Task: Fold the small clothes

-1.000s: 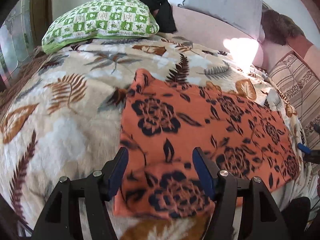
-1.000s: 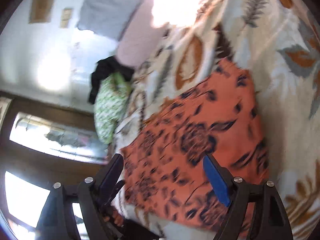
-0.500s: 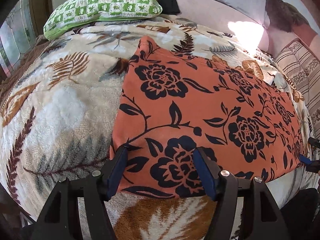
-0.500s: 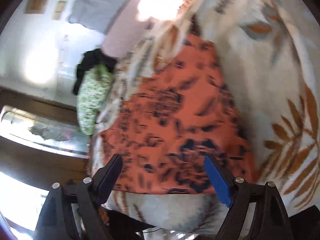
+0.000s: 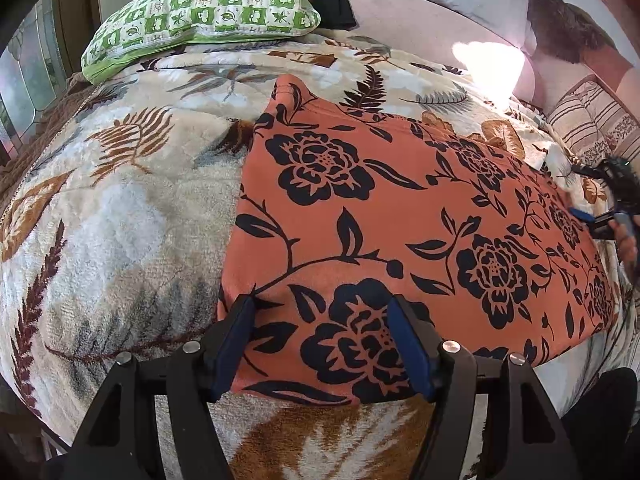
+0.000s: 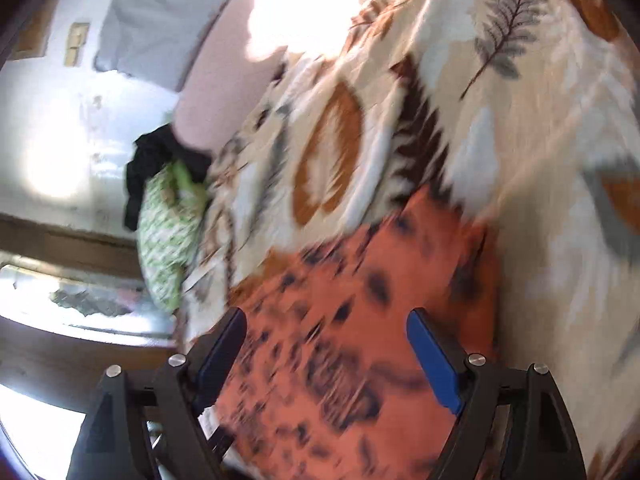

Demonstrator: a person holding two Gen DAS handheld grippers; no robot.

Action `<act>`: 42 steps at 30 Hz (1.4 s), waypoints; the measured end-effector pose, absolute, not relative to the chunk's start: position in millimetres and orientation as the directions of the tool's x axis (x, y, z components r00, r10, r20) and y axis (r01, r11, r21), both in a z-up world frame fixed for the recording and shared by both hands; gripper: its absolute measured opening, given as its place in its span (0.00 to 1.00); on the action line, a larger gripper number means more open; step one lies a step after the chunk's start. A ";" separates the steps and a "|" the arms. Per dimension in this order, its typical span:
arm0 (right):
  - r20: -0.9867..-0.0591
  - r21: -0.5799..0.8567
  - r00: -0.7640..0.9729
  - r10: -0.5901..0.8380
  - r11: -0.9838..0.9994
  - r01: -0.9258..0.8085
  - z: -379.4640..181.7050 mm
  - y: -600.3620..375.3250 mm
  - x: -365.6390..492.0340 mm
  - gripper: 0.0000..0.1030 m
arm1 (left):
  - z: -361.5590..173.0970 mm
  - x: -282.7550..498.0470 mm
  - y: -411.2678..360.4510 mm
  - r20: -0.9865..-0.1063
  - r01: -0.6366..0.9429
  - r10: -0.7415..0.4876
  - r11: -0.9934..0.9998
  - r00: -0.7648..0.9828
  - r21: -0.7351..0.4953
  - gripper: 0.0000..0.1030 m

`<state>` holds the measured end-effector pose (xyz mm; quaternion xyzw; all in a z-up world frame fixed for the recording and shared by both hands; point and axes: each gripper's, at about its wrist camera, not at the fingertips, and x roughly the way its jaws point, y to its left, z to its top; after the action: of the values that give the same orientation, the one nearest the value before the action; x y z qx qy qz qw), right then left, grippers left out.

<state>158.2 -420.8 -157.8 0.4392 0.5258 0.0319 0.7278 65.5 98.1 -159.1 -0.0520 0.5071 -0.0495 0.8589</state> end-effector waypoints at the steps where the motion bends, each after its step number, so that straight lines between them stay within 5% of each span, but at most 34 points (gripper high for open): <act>1: -0.712 0.701 0.472 0.519 0.559 0.443 -166.5 -429.9 160.3 0.82 | -159.3 66.3 97.9 -0.867 0.033 -0.136 0.990 0.479 -0.137 0.67; 9: -0.641 0.758 0.531 0.554 0.564 0.328 -117.5 -389.5 105.0 0.82 | -154.9 68.1 95.8 -0.871 0.012 -0.114 0.992 0.478 -0.123 0.67; 13: -0.753 0.649 0.448 0.482 0.654 0.389 -127.7 -371.9 53.8 0.82 | -141.5 61.9 95.2 -0.875 -0.017 -0.079 0.995 0.478 -0.099 0.67; 19: -0.741 0.616 0.476 0.473 0.761 0.204 -81.0 -320.4 4.0 0.82 | -111.2 46.2 96.3 -0.856 -0.044 -0.049 0.995 0.515 -0.084 0.67; 24: -0.855 0.438 0.395 0.337 0.876 0.202 -120.0 -303.0 4.5 0.82 | -90.6 34.0 90.7 -0.840 -0.048 -0.056 0.994 0.539 -0.097 0.67; 32: -0.800 0.496 0.497 0.337 0.837 0.230 -81.5 -309.2 -34.1 0.82 | -89.8 26.7 76.4 -0.835 -0.020 -0.059 0.996 0.547 -0.084 0.69; 38: -0.766 0.621 0.485 0.421 0.680 0.390 -110.0 -325.9 -80.4 0.82 | -115.1 28.3 61.0 -0.863 0.004 -0.050 0.998 0.503 -0.055 0.69; 42: -0.747 0.636 0.503 0.435 0.689 0.348 -101.4 -324.6 -71.9 0.82 | -118.5 30.1 51.6 -0.860 0.021 -0.043 0.999 0.509 -0.037 0.69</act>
<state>-71.9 -324.6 -101.4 0.3936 0.4975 0.0280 0.7725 30.1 51.6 -118.5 -0.0107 0.4953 -0.0184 0.8685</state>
